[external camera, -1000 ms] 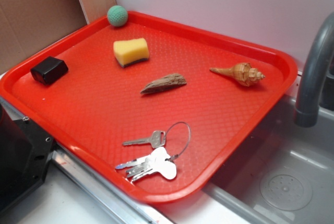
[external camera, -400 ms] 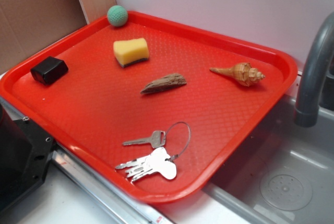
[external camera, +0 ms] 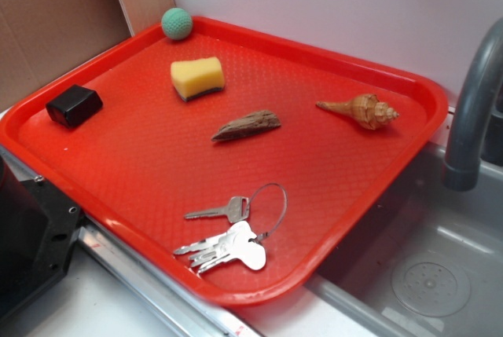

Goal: Grab the shell.

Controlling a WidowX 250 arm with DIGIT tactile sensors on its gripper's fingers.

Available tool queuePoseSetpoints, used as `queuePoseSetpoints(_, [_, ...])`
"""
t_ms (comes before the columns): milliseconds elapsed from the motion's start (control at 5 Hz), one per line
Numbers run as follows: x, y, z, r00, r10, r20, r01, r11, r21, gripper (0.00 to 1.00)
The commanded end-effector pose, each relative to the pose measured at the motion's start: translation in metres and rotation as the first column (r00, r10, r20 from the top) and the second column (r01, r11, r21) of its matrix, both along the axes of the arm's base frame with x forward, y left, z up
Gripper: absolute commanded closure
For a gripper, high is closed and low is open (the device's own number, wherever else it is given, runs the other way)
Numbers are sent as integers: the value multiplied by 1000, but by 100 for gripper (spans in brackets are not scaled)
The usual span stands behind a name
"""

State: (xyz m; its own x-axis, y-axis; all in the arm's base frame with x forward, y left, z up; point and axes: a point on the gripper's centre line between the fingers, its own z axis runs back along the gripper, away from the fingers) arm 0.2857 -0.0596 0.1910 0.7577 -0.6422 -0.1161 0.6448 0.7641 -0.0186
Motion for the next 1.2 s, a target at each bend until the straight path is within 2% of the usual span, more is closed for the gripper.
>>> queuePoseSetpoints(0, [-21,-25,10,881,-469,60,471,881,-46,0])
queuePoseSetpoints(400, [-21,-25,10,881,-469,60,471,881,-46,0])
queuePoseSetpoints(600, [4,-21,-7,736,-674,72,675,738,5,0])
queuePoseSetpoints(800, [41,-41,-14,539,-832,132,835,548,50,0])
queuePoseSetpoints(1000, [48,-63,-48,423,-899,113,905,426,-3,0])
